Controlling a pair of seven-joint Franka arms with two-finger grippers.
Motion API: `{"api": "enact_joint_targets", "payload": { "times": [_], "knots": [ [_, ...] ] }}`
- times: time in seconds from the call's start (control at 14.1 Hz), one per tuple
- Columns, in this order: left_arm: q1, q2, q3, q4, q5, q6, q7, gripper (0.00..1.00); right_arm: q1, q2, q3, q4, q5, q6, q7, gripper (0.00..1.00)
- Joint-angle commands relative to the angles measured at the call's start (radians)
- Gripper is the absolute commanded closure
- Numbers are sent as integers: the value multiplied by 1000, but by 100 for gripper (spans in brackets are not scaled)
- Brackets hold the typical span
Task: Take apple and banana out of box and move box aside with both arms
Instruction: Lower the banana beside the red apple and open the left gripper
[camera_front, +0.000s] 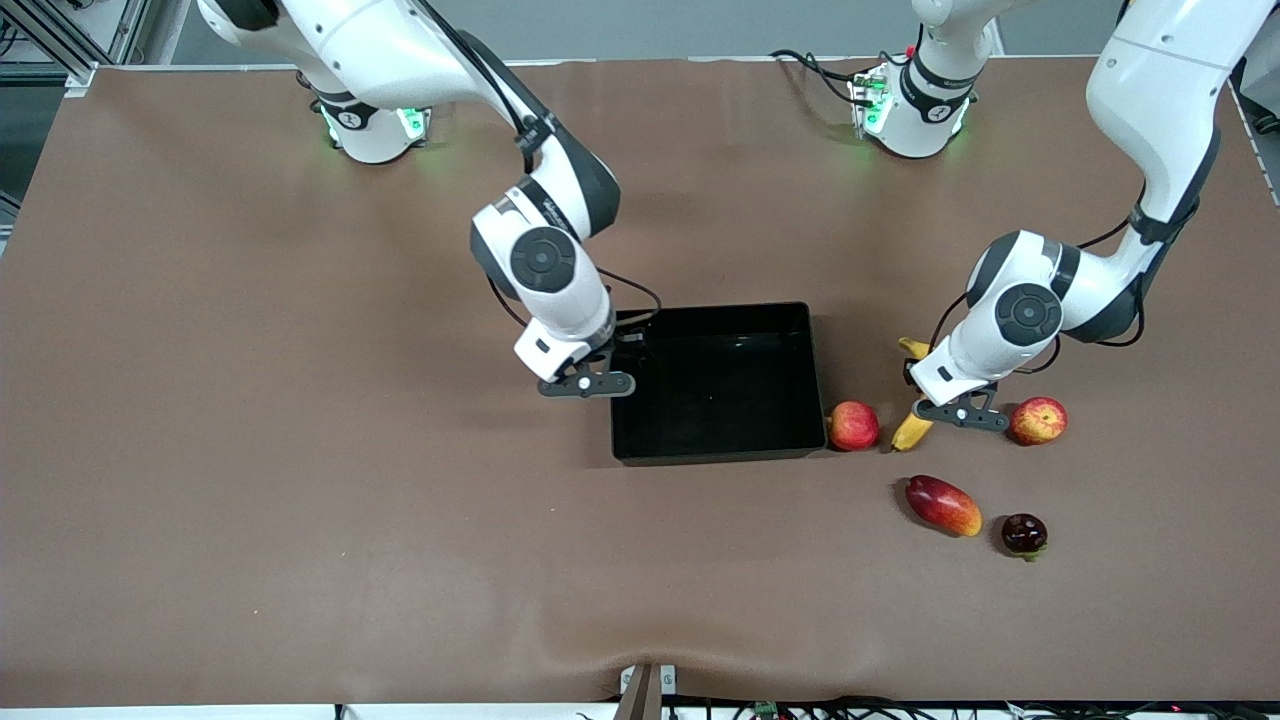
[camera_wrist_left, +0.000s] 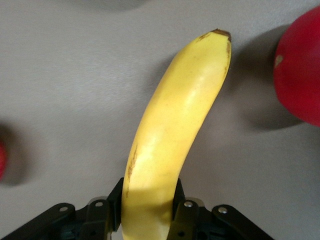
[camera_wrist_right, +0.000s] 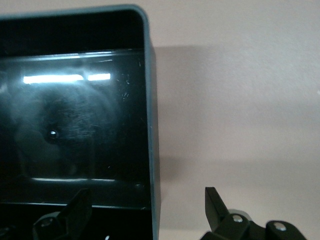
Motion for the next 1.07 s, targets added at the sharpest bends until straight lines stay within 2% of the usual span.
{"api": "enact_joint_targets", "payload": {
  "times": [0.0,0.07,0.28,0.43,0.5,0.57,0.64,0.71,0.85,1.0],
  "knots": [
    [8,35,-9,13,28,36,7,65,9,41,-9,45,-32,35,-66,0],
    [8,32,-9,20,28,35,9,1,10,47,-9,39,-32,64,-70,0],
    [8,-14,-11,38,28,27,10,0,15,79,-9,42,-33,121,-70,2],
    [10,-80,-27,55,10,-3,4,0,15,102,-9,43,-36,132,-70,39],
    [11,-114,-44,85,7,-48,1,0,15,110,-9,43,-36,133,-70,54],
    [10,-140,-61,127,-20,-127,0,0,16,111,-9,43,-35,132,-63,68],
    [10,-157,-85,195,-57,-225,0,0,18,111,-9,39,-33,132,-57,87],
    [10,-160,-102,286,-85,-349,7,0,18,111,-10,36,-32,127,-31,100],
    [1,-152,-127,455,-93,-566,10,0,12,105,-10,36,-33,116,0,100],
    [2,-160,-138,559,-94,-678,12,0,4,81,-10,25,-33,101,-9,100]
  ]
}}
